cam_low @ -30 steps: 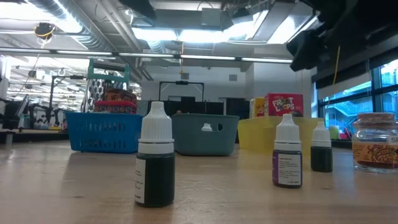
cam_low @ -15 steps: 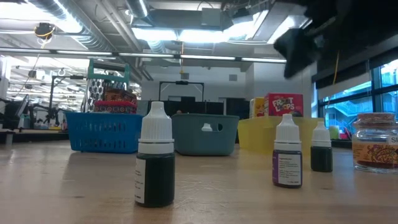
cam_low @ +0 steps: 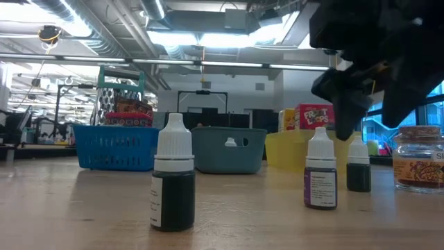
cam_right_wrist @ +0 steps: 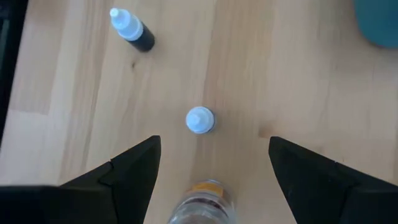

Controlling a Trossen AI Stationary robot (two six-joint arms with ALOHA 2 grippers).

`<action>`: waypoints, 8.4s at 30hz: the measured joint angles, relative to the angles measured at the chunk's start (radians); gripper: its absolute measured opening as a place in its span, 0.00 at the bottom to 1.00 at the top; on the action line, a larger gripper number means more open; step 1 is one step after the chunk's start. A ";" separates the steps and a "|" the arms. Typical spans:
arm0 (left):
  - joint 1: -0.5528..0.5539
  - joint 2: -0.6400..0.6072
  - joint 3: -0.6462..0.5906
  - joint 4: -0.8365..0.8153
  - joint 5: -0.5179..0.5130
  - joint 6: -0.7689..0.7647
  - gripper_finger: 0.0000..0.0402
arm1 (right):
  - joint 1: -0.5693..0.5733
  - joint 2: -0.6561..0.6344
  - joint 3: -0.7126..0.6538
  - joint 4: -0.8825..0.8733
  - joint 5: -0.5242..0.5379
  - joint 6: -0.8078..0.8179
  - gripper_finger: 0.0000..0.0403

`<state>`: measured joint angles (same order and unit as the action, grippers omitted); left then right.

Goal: Pick & Place Kitchen Items
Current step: Put the small food coloring bottle into the gray bin

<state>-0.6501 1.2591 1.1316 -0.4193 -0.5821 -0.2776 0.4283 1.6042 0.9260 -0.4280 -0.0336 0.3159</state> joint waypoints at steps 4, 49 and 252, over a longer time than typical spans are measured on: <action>-0.032 0.000 0.000 0.001 -0.030 0.002 0.62 | 0.003 0.000 0.000 0.012 0.001 0.010 0.75; -0.049 0.000 0.000 -0.002 -0.075 0.053 0.62 | 0.035 0.000 -0.001 0.070 0.093 -0.016 0.67; -0.049 -0.116 0.000 -0.273 -0.045 0.000 0.62 | -0.291 0.288 0.538 -0.282 0.040 -0.227 0.18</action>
<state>-0.6987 1.1435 1.1320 -0.6921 -0.6272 -0.2775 0.1368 1.8925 1.4639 -0.7103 0.0059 0.0890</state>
